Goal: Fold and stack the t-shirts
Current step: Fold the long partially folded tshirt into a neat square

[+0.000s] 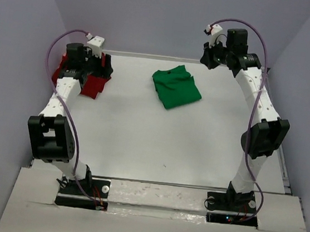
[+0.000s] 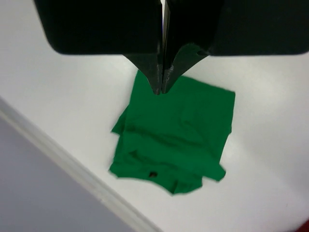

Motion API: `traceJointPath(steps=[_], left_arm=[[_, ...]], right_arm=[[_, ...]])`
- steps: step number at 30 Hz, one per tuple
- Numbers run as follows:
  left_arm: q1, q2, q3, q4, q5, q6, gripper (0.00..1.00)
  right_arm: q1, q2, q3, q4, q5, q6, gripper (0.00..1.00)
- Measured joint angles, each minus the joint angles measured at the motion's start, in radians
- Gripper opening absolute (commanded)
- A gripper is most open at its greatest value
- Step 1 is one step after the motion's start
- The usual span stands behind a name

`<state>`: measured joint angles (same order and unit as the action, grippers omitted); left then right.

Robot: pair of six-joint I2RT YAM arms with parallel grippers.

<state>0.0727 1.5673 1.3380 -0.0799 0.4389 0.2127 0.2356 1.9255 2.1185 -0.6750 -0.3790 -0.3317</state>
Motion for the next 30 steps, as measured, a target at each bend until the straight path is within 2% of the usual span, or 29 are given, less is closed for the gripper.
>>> traceJointPath(steps=[4,7,14,22,30], left_arm=[[0.006,-0.010,-0.154,-0.023,0.047,0.024,0.80],[0.008,-0.040,-0.257,-0.068,0.053,0.030,0.86],[0.009,-0.148,-0.265,-0.048,0.054,0.030,0.87],[0.012,-0.188,-0.275,-0.026,0.048,0.030,0.88],[0.014,-0.191,-0.285,-0.030,0.027,0.034,0.88]], right_arm=[[0.000,0.095,-0.048,-0.079,-0.054,0.000,0.00],[0.002,0.230,-0.039,-0.140,-0.084,0.003,0.00],[0.017,0.474,0.138,-0.243,-0.106,0.010,0.00],[0.045,0.534,0.291,-0.248,-0.127,0.020,0.00],[0.059,0.622,0.375,-0.230,-0.130,0.034,0.00]])
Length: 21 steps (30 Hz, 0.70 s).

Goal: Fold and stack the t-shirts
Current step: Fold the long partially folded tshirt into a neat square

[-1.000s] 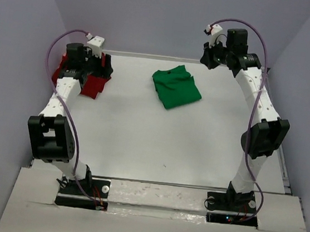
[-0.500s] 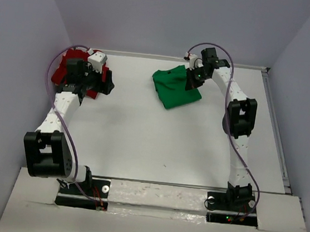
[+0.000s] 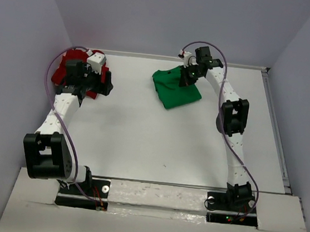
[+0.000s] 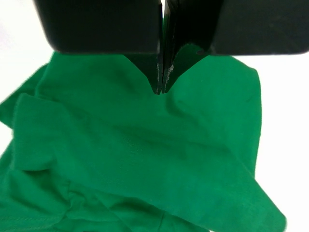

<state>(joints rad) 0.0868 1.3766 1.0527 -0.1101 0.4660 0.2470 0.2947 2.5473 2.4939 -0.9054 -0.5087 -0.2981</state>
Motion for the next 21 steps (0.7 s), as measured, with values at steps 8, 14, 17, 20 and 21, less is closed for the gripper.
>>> traceJointPath(steps=[8,14,17,20,21], left_arm=[[0.000,0.000,0.000,-0.001,-0.007,0.006,0.88],[0.000,0.000,0.000,-0.003,-0.008,0.007,0.89],[0.000,0.000,0.000,-0.003,-0.008,0.009,0.89],[0.000,0.000,0.000,-0.002,-0.010,0.012,0.89],[0.001,0.000,0.000,-0.002,-0.010,0.013,0.90]], right_arm=[[0.002,0.045,0.000,0.005,0.009,0.003,0.00],[0.002,0.018,-0.092,0.179,0.089,0.026,0.00],[0.002,0.017,-0.102,0.243,0.152,0.033,0.00],[0.005,0.017,-0.094,0.298,0.209,0.033,0.00],[0.006,0.017,-0.093,0.324,0.235,0.033,0.00]])
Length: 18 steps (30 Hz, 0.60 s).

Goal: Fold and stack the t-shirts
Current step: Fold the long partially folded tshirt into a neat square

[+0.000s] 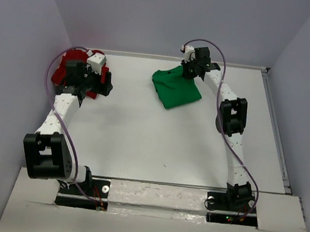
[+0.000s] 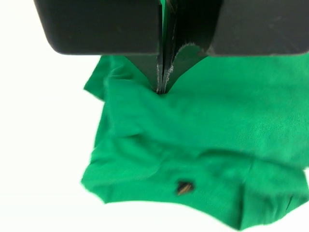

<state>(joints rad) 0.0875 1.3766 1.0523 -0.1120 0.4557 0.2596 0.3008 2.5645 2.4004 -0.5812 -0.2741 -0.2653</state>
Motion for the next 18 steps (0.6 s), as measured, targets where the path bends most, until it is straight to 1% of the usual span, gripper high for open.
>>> traceJointPath(steps=[7,15,18], left_arm=[[0.008,-0.015,-0.033,0.007,0.001,0.002,0.90],[0.026,-0.061,-0.061,0.017,0.005,0.002,0.93],[0.036,-0.075,-0.063,0.019,0.006,0.001,0.94]], right_arm=[[0.007,0.000,0.000,0.098,0.085,0.000,0.00],[0.026,0.000,0.000,0.131,0.131,-0.027,0.00],[0.033,-0.025,-0.026,0.135,0.148,-0.050,0.00]])
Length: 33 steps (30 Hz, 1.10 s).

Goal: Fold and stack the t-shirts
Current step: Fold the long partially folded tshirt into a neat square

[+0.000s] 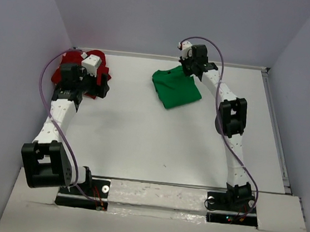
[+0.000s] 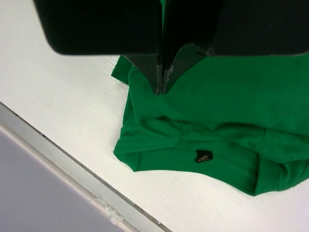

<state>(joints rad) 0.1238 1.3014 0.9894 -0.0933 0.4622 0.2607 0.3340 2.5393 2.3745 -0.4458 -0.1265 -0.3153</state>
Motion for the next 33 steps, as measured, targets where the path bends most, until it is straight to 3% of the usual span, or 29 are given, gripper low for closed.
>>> traceJointPath(steps=[3,8,9,10,11,12,15,19,28,30,32,33], left_arm=[[0.014,-0.009,0.000,0.000,0.015,-0.001,0.98],[0.059,-0.028,-0.032,0.028,0.119,-0.022,0.99],[0.068,-0.034,-0.042,0.031,0.136,-0.030,0.99],[0.075,-0.040,-0.051,0.033,0.143,-0.034,0.99],[0.080,-0.044,-0.056,0.035,0.145,-0.036,0.99],[0.082,-0.049,-0.060,0.037,0.146,-0.039,0.99],[0.083,-0.069,-0.065,0.038,0.150,-0.043,0.99],[0.083,-0.095,-0.066,0.050,0.158,-0.050,0.99],[0.087,-0.128,-0.108,0.091,0.165,-0.064,0.99],[0.087,-0.132,-0.116,0.098,0.168,-0.069,0.99],[0.087,-0.134,-0.122,0.106,0.173,-0.074,0.99],[0.087,-0.135,-0.126,0.111,0.177,-0.076,0.99]], right_arm=[[0.011,-0.085,-0.080,-0.006,0.012,-0.039,0.00],[0.071,-0.374,-0.353,0.015,0.066,-0.229,0.02],[0.087,-0.432,-0.402,0.008,0.079,-0.274,0.20],[0.099,-0.466,-0.427,0.008,0.086,-0.291,0.70],[0.112,-0.495,-0.447,0.004,0.094,-0.310,0.90],[0.123,-0.518,-0.458,-0.003,0.093,-0.325,0.95],[0.133,-0.532,-0.461,-0.040,0.092,-0.344,0.94],[0.119,-0.529,-0.476,-0.150,0.053,-0.325,0.80],[0.115,-0.448,-0.423,-0.349,-0.039,-0.310,0.71],[0.122,-0.435,-0.423,-0.374,-0.040,-0.314,0.53],[0.131,-0.423,-0.423,-0.376,-0.034,-0.312,0.22],[0.133,-0.414,-0.419,-0.372,-0.023,-0.316,0.12]])
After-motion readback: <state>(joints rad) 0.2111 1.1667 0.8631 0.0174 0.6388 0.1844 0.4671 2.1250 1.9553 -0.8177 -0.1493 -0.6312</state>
